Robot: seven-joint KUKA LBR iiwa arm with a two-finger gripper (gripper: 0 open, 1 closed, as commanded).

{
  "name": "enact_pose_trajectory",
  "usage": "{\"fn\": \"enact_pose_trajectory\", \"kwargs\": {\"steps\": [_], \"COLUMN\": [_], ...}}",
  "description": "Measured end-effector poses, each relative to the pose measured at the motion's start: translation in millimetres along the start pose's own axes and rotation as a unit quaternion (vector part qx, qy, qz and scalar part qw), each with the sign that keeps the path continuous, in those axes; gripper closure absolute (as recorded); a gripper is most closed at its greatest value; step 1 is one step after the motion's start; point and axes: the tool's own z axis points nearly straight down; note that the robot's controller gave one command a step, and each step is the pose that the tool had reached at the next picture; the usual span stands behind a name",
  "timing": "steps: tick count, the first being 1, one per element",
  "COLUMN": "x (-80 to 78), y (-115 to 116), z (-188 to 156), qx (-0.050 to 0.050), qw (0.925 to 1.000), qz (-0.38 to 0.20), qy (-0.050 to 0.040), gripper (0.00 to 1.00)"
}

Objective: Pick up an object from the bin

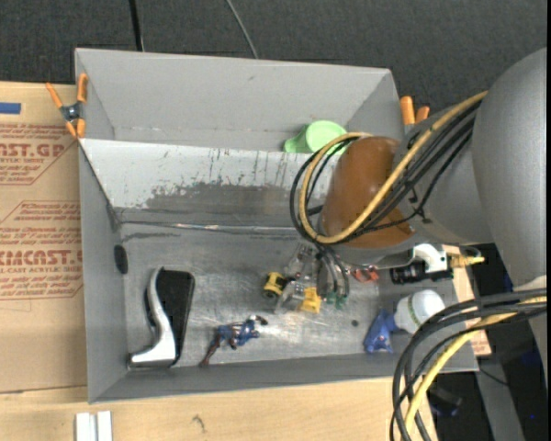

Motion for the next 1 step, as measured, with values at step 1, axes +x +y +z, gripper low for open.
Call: {"fn": "enact_pose_trajectory", "kwargs": {"steps": [1], "x": [1.2], "y": [-0.5], "z": [-14.1], "qx": [0.001], "qw": [1.0000], "qz": [0.000], "qy": [0.0023], "gripper": [1.00]}}
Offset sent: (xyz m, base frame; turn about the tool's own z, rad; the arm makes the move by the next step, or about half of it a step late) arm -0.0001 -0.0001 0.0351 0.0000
